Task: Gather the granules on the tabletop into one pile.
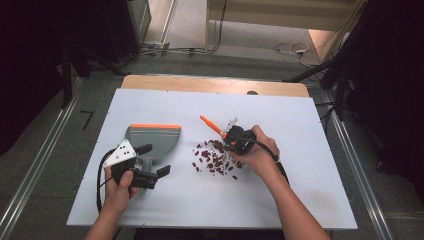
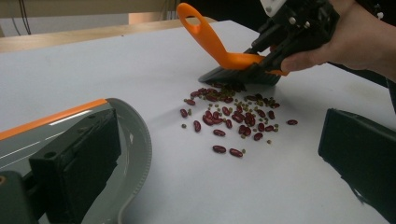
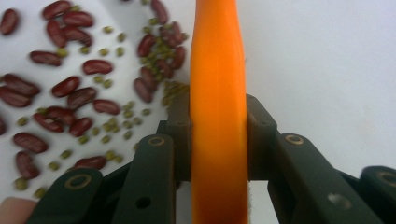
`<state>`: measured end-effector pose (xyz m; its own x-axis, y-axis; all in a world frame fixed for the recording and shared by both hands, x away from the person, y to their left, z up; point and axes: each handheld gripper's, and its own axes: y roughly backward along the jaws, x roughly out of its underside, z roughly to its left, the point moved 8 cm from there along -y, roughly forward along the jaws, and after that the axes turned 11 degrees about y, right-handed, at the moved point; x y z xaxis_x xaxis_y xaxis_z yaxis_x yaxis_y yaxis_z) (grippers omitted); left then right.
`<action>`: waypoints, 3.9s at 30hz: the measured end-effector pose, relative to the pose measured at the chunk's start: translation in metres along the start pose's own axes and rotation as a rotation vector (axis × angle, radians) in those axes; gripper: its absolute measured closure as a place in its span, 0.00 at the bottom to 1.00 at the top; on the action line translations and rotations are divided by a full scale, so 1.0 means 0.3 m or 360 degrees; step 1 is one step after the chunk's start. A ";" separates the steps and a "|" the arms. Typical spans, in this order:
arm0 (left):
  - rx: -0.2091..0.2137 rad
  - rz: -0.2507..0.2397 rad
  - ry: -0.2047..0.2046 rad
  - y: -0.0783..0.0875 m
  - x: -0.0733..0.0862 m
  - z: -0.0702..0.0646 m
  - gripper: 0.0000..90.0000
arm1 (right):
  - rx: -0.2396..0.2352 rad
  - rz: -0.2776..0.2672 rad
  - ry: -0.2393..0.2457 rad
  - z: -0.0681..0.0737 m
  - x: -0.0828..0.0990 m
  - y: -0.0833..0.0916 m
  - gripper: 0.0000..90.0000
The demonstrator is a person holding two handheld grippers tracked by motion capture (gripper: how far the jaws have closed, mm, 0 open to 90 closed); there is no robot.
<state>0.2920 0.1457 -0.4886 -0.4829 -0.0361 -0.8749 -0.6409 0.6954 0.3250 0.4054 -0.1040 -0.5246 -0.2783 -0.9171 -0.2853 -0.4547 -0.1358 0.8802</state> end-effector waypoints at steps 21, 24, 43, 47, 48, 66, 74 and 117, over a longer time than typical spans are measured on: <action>-0.0007 -0.0020 0.0003 0.007 -0.007 0.008 0.00 | -0.0117 -0.0355 -0.0132 0.025 -0.066 0.185 0.76; -0.0004 -0.0027 0.0005 0.011 -0.009 0.007 0.00 | -0.0213 -0.0415 -0.0142 0.061 -0.088 0.198 0.76; -0.0017 -0.0046 0.0009 0.025 -0.015 0.020 0.00 | -0.0734 -0.0392 -0.0525 0.272 -0.281 0.043 0.76; -0.0018 -0.0045 0.0010 0.026 -0.014 0.020 0.00 | -0.0730 -0.0377 -0.0566 0.241 -0.272 0.015 0.76; -0.0019 -0.0045 0.0011 0.026 -0.014 0.020 0.00 | -0.0717 -0.0355 -0.0560 0.233 -0.264 0.007 0.76; -0.0024 -0.0042 0.0010 0.032 -0.009 0.022 0.00 | -0.0668 -0.0259 -0.0798 0.096 -0.131 -0.036 0.75; -0.0025 -0.0031 0.0008 0.029 -0.005 0.020 0.00 | -0.0633 -0.0257 -0.0868 0.047 -0.061 -0.036 0.74; -0.0011 -0.0040 0.0013 0.026 -0.011 0.018 0.00 | -0.0736 -0.0376 -0.0017 0.190 0.131 0.190 0.76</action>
<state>0.2918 0.1550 -0.4849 -0.4714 -0.0594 -0.8799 -0.6570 0.6892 0.3055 0.3202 -0.1265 -0.5073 -0.2228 -0.8380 -0.4980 -0.0852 -0.4922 0.8663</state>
